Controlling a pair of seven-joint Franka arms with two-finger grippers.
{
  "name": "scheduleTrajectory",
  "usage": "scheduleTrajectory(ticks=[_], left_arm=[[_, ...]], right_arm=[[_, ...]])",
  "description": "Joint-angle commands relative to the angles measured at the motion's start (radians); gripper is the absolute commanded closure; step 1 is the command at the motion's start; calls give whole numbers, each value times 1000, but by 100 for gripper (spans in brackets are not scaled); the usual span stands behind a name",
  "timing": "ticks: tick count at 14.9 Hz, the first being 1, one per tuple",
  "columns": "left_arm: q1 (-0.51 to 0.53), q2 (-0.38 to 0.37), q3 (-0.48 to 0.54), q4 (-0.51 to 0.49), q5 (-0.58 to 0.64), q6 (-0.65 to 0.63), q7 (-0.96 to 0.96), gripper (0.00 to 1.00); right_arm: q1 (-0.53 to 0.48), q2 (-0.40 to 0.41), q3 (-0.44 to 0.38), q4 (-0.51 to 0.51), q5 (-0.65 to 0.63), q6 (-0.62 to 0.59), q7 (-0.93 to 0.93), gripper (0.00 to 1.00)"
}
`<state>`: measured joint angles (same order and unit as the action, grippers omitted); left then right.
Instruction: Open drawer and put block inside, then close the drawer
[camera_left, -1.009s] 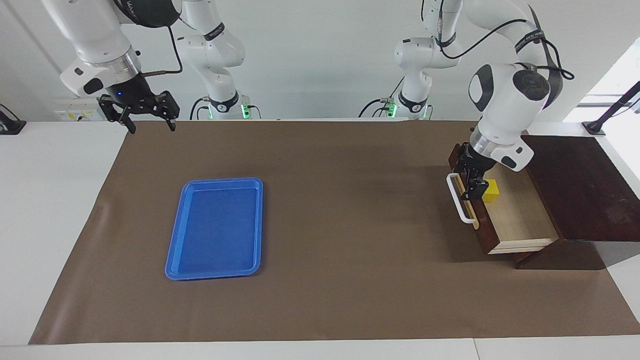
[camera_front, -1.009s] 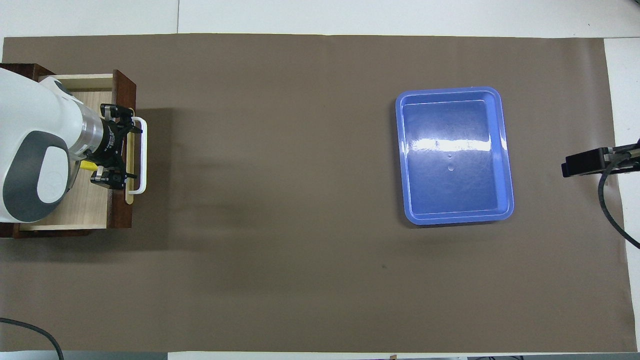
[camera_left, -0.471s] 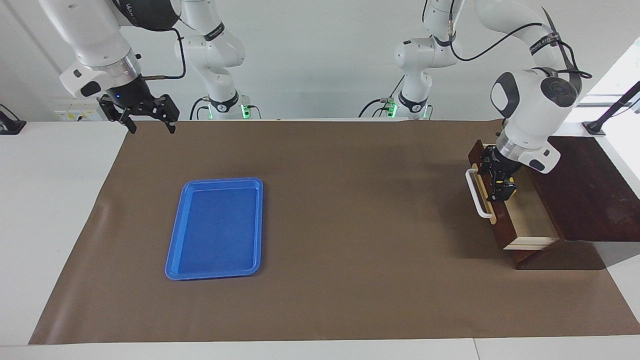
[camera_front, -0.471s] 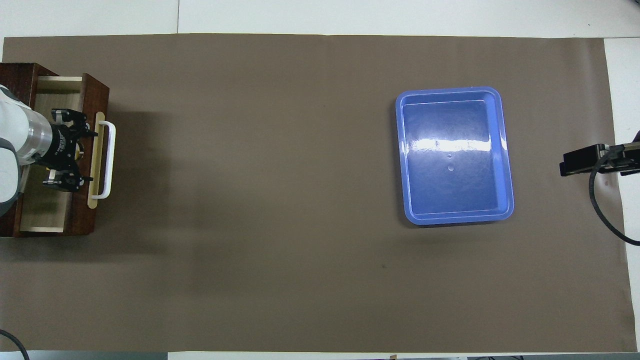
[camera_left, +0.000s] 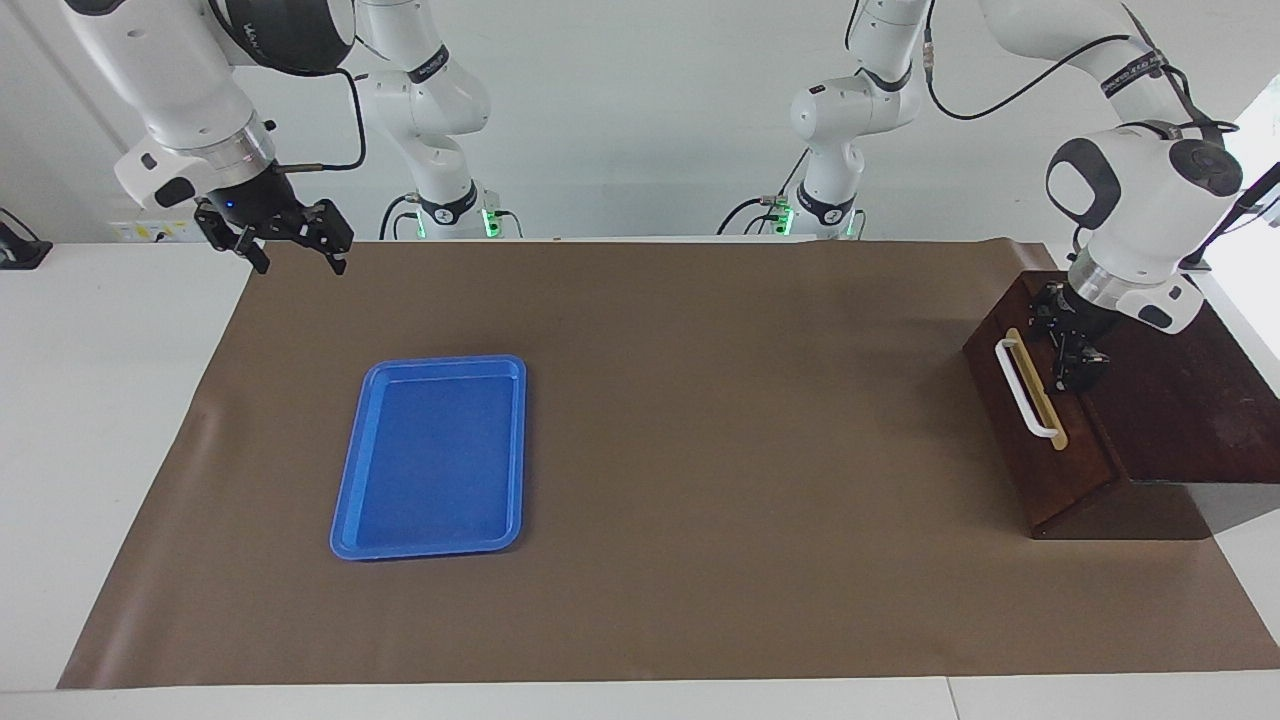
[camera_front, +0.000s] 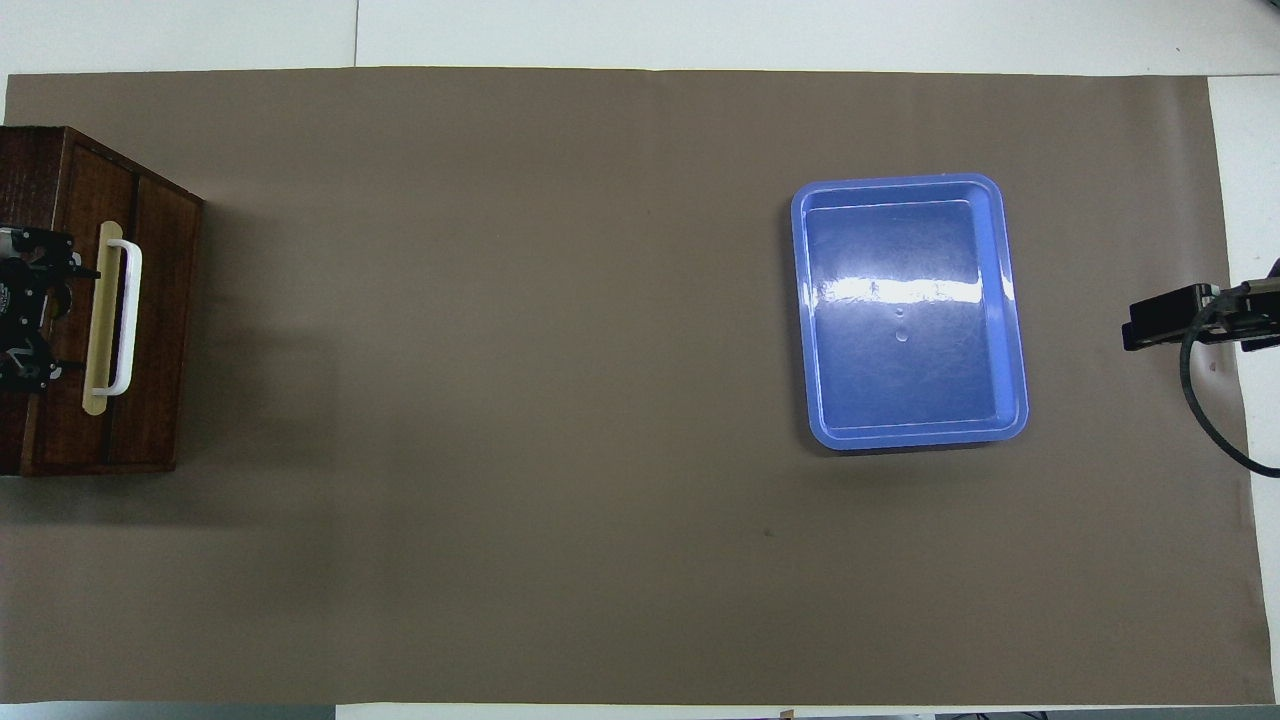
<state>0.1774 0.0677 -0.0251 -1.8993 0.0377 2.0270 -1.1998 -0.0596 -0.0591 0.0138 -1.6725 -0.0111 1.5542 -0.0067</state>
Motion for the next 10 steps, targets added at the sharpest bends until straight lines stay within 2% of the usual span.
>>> scheduleTrajectory(ticks=[1,3,7,10], left_arm=[[-15,-19,-12,104,15,-114,170,0],[-71,-43,-18,143,13,-222,334,0],[-193,-115,4,134,7,-384,727,0],[-184,-115,2,146,-24,-416,908,0]], right_arm=[[-13,2,8,11,0,-6,24,0],[-11,1,8,11,0,-6,24,0],[-8,-1,6,11,-4,-5,19,0],[-6,-2,6,10,-4,-3,21,0]])
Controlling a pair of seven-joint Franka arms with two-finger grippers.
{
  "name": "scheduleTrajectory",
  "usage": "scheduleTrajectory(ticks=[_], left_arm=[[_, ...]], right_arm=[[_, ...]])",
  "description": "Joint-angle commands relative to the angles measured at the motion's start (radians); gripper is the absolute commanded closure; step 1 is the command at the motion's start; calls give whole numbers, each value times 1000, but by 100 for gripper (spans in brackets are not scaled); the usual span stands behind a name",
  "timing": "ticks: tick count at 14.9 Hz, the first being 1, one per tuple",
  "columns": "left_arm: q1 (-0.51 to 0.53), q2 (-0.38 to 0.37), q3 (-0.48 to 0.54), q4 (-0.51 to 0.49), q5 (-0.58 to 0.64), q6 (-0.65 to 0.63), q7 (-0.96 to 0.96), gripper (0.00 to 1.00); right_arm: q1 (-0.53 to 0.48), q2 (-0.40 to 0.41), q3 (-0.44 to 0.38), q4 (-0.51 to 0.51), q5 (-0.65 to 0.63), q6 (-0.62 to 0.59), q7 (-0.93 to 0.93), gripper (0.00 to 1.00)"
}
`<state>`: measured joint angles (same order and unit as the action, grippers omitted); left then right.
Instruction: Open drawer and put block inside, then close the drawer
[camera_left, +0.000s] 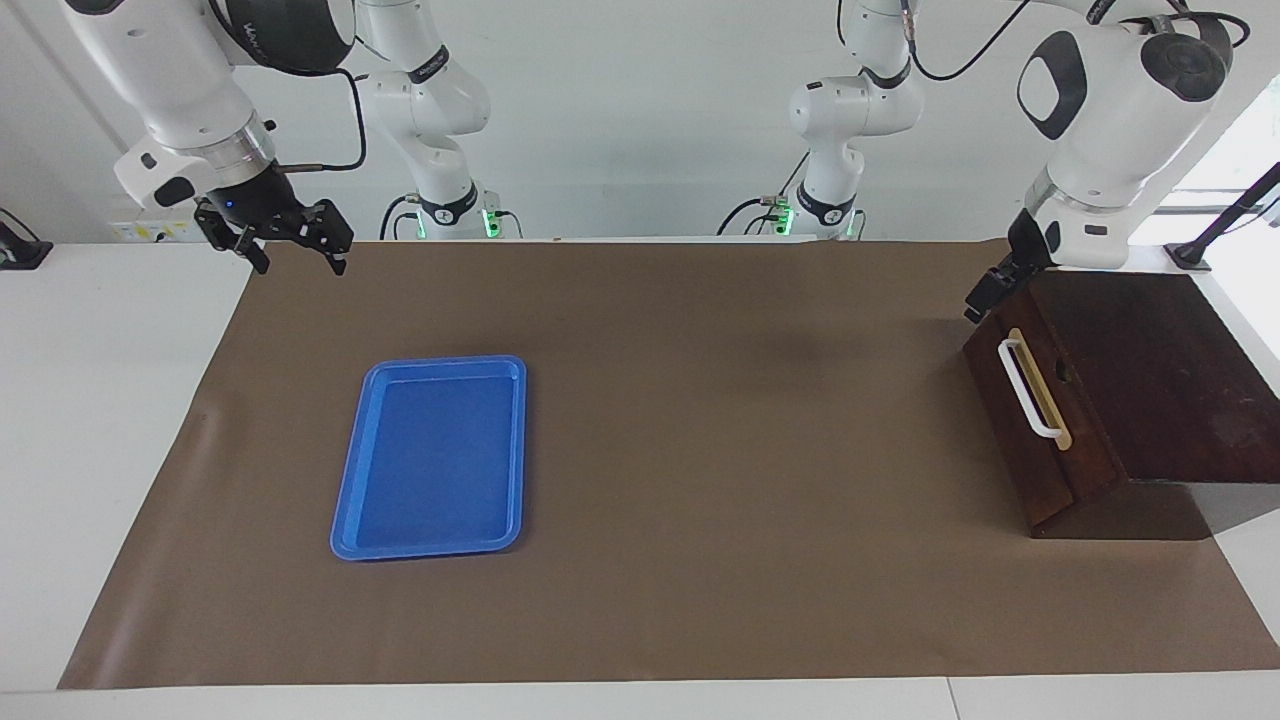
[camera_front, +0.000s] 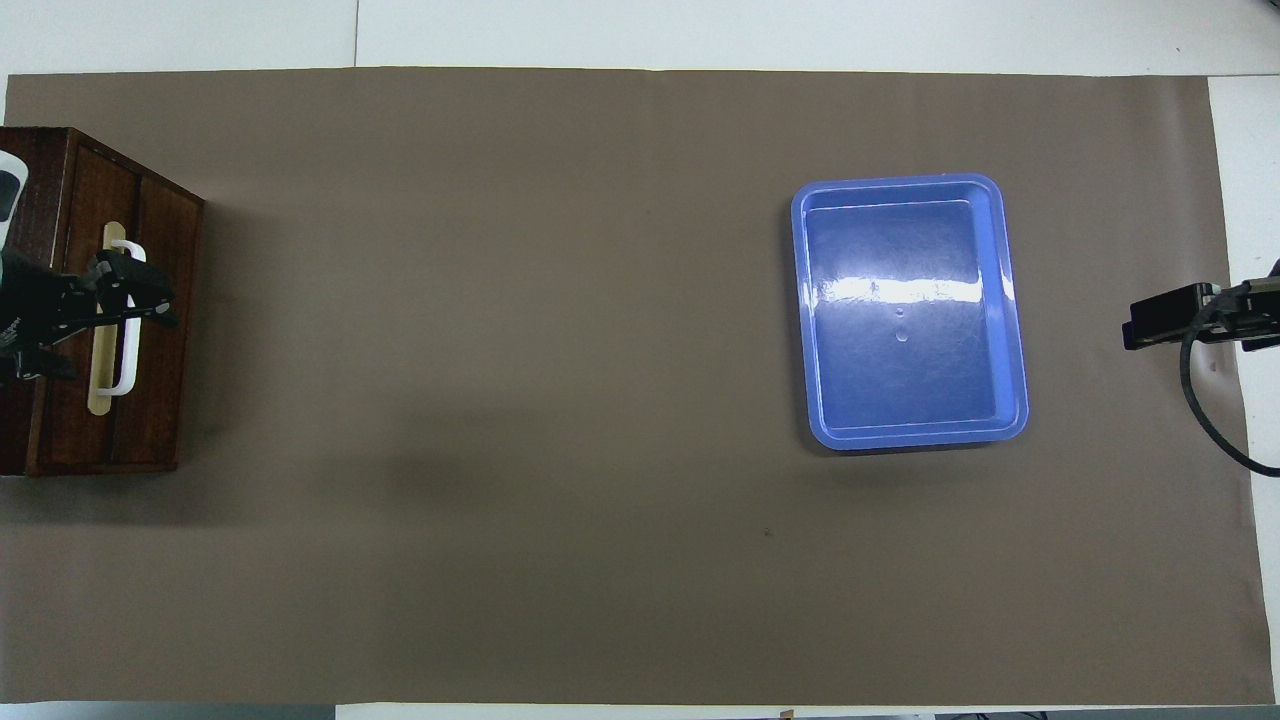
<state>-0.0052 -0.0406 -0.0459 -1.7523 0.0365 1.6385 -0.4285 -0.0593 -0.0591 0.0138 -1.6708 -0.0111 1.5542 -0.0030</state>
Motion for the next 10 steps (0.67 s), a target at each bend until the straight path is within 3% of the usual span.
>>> scheduleTrajectory(ticks=[1,8,10], left_arm=[[8,-7,24,3,-36,-32,199,0],[28,-4,17,26,-35,-100,352,0],[30,22,15,109,-32,-176,413,0]], right_arm=[[-7,-2,6,9,-4,-3,14,0],[-7,-7,9,6,-6,-5,-28,0],[-5,-11,9,-9,-6,-3,-29,0]])
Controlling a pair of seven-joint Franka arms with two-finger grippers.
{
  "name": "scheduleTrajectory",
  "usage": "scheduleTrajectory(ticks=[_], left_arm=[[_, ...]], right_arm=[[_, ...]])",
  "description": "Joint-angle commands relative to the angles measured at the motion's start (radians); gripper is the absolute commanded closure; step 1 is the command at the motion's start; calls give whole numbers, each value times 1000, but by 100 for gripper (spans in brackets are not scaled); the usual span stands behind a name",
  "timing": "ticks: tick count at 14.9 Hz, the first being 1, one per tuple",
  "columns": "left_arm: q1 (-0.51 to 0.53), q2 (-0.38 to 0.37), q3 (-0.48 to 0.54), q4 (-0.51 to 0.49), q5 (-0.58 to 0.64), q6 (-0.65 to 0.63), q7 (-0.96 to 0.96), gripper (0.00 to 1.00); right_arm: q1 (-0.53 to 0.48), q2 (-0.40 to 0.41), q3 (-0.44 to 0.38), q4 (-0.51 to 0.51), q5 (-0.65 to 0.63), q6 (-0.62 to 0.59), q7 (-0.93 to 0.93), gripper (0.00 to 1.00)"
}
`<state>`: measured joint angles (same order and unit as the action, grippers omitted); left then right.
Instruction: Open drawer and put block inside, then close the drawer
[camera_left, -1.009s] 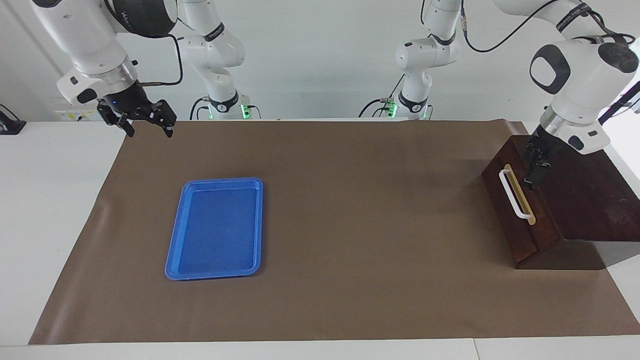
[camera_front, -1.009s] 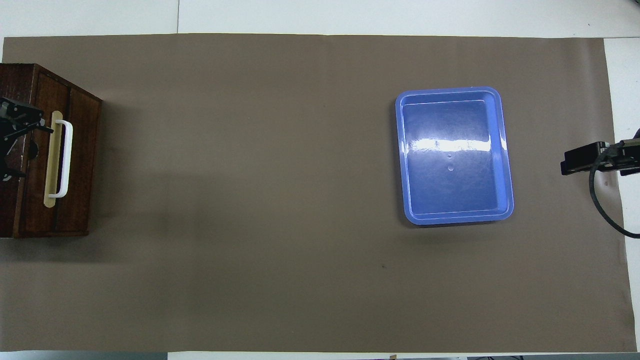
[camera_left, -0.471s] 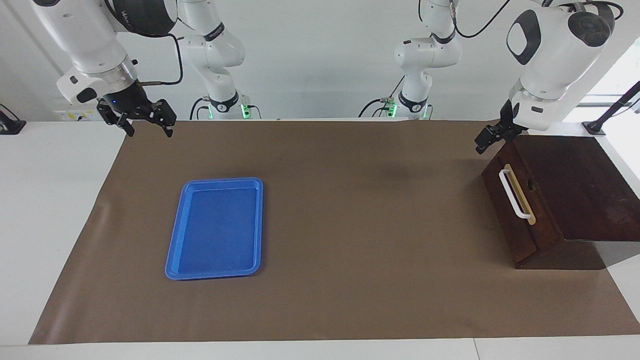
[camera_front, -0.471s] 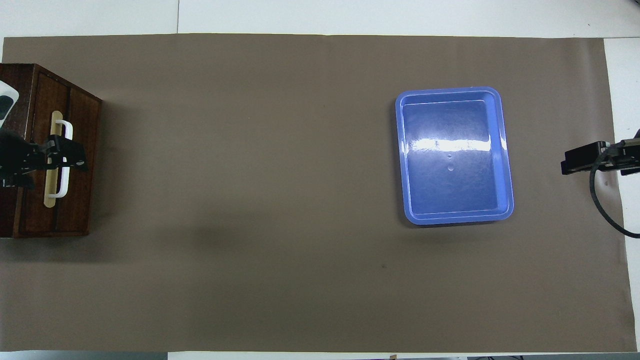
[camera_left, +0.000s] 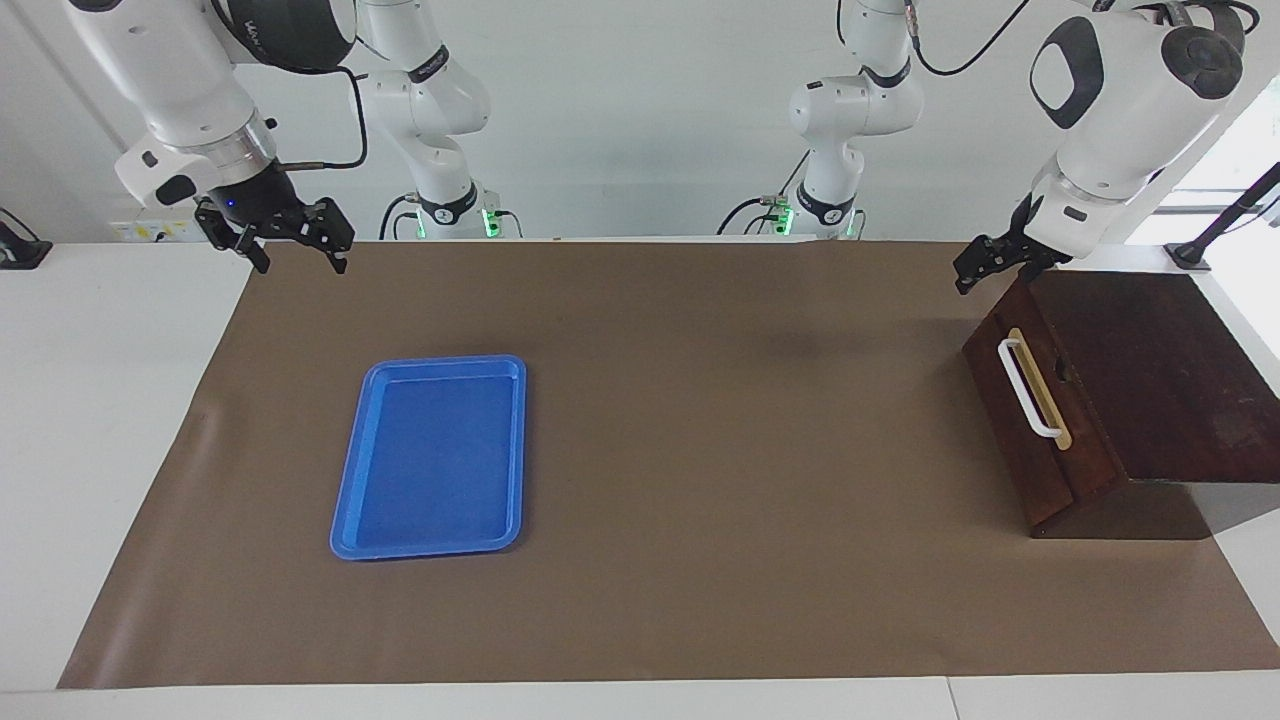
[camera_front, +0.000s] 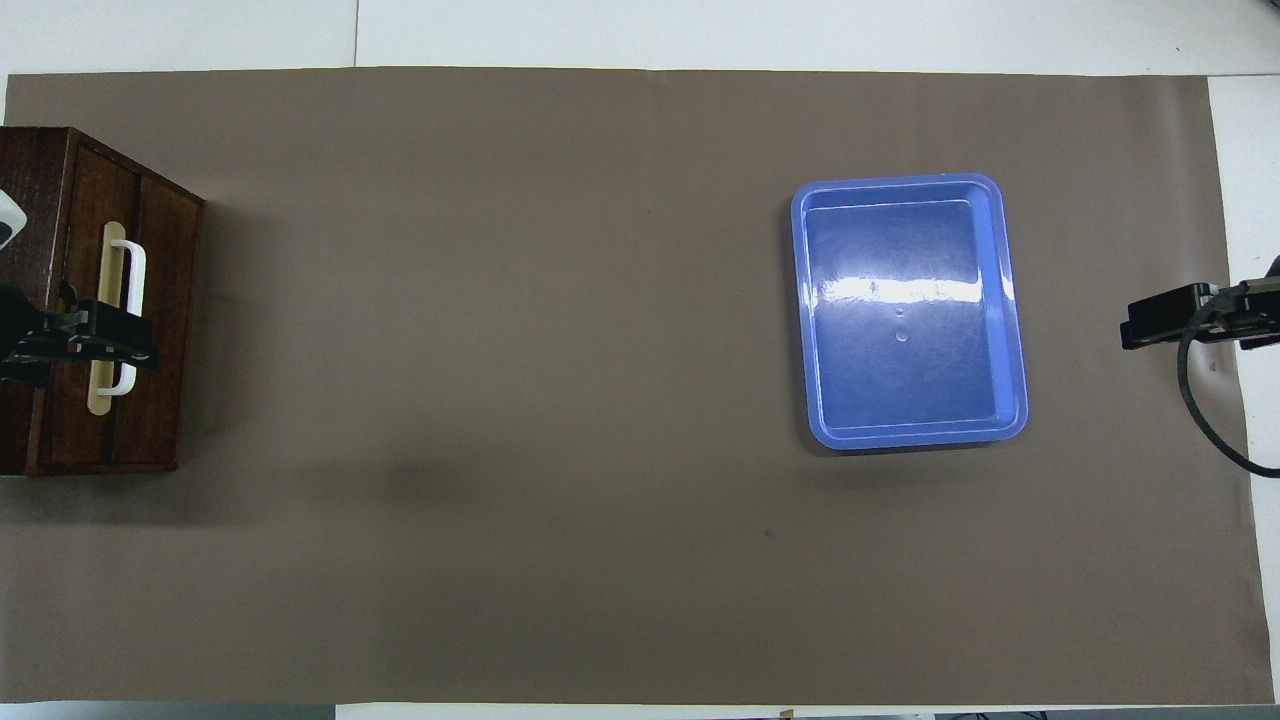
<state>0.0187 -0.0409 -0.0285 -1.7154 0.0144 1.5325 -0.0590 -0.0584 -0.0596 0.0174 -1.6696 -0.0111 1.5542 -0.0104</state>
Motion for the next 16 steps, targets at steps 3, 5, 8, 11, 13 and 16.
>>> scheduleTrajectory(ticks=[3,5,8,11,13,16], left_arm=[[-6,44,-1,86,-8,-74,44,0],[-11,68,-4,131,-10,-100,44,0],[-29,53,-1,102,-13,-71,45,0],[-26,53,2,103,-11,-72,50,0],[-29,53,2,108,-10,-77,56,0],[-37,59,-14,120,4,-60,57,0]], right_arm=[[-14,-12,6,-10,-7,-5,-26,0],[-15,-14,6,-12,-7,-11,-23,0],[-17,-17,6,-12,-7,-13,-23,0],[-17,-17,6,-13,-7,-14,-23,0],[-17,-17,6,-13,-7,-16,-23,0],[-17,-17,6,-13,-7,-16,-23,0]])
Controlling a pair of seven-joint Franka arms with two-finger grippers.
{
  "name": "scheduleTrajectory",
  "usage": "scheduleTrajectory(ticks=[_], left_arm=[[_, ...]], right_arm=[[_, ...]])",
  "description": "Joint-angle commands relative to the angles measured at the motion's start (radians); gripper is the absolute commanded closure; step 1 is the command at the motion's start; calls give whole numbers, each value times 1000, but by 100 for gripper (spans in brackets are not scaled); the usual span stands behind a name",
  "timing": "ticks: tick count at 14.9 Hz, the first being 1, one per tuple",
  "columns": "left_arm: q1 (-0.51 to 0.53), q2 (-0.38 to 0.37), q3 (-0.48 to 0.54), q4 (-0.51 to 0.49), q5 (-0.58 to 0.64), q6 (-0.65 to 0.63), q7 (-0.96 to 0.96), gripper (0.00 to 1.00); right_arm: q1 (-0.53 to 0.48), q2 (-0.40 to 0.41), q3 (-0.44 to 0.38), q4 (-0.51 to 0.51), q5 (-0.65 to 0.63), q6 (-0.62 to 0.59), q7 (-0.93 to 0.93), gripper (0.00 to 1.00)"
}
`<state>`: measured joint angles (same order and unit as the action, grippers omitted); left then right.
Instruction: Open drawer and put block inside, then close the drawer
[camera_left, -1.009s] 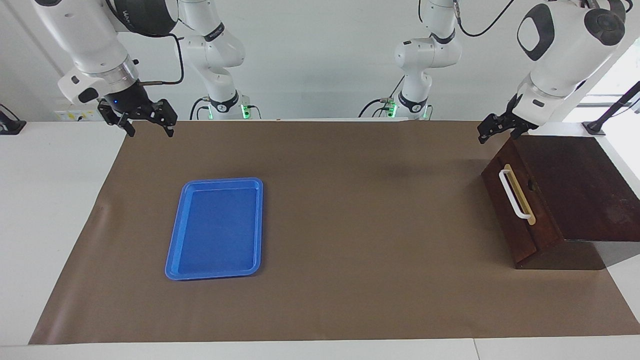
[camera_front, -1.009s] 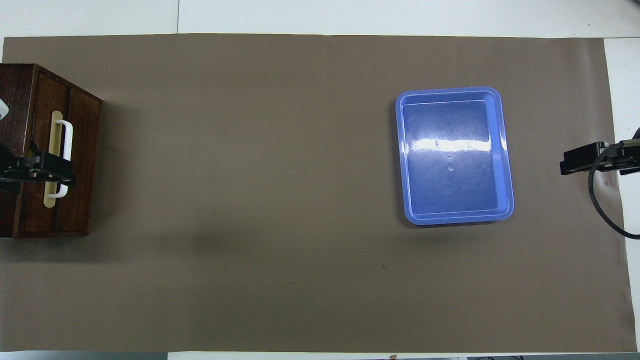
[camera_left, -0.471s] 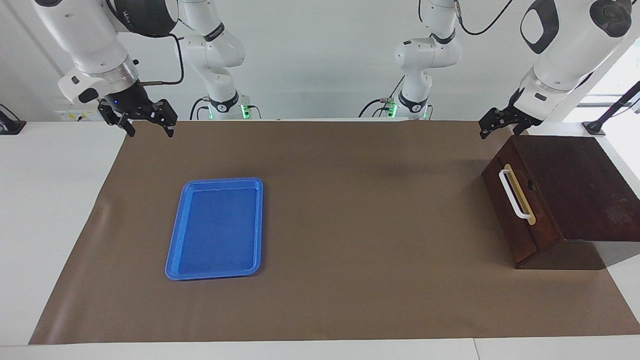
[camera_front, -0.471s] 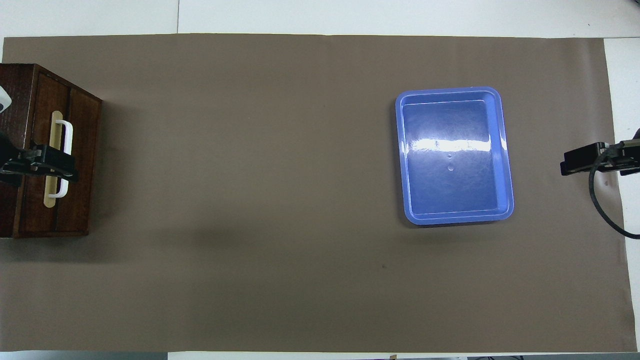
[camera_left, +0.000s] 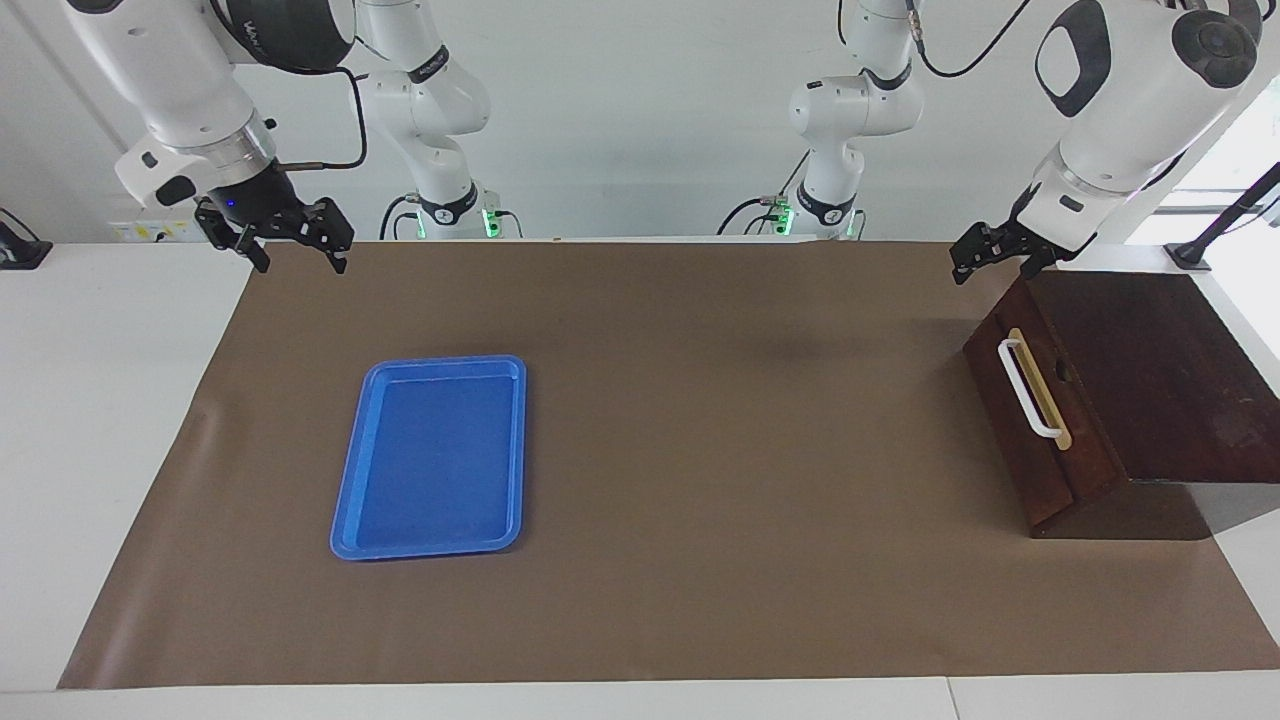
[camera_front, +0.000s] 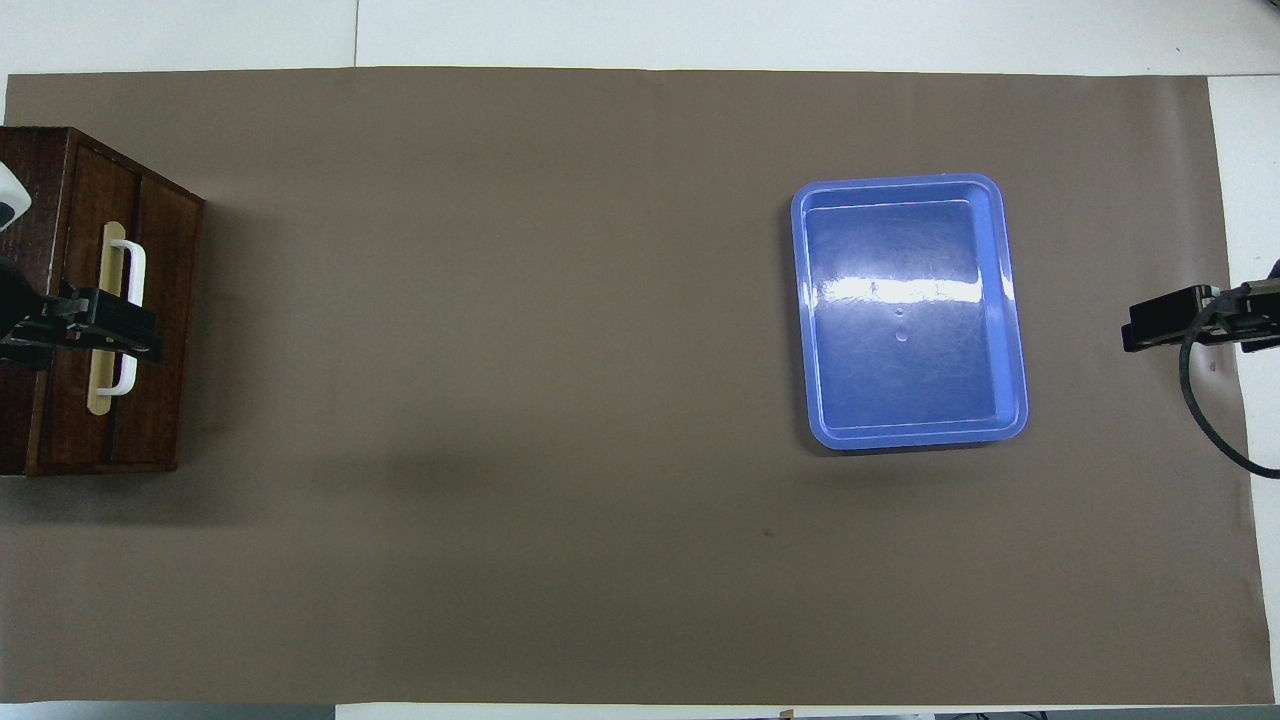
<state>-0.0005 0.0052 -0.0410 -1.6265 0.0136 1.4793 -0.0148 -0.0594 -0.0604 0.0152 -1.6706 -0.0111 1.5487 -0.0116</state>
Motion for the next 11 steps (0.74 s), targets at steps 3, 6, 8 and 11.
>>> scheduleTrajectory(ticks=[3,6,8,11], left_arm=[[-24,9,-19,33,12,-5,13,0],[-12,9,-17,28,6,48,21,0],[-12,9,-16,28,6,52,19,0],[-12,7,-17,23,6,50,19,0]], right_arm=[[-16,-16,8,-11,-7,-10,-22,0],[-16,-16,8,-12,-7,-10,-22,0],[-16,-16,8,-12,-7,-10,-22,0],[-16,-16,8,-11,-7,-10,-22,0]])
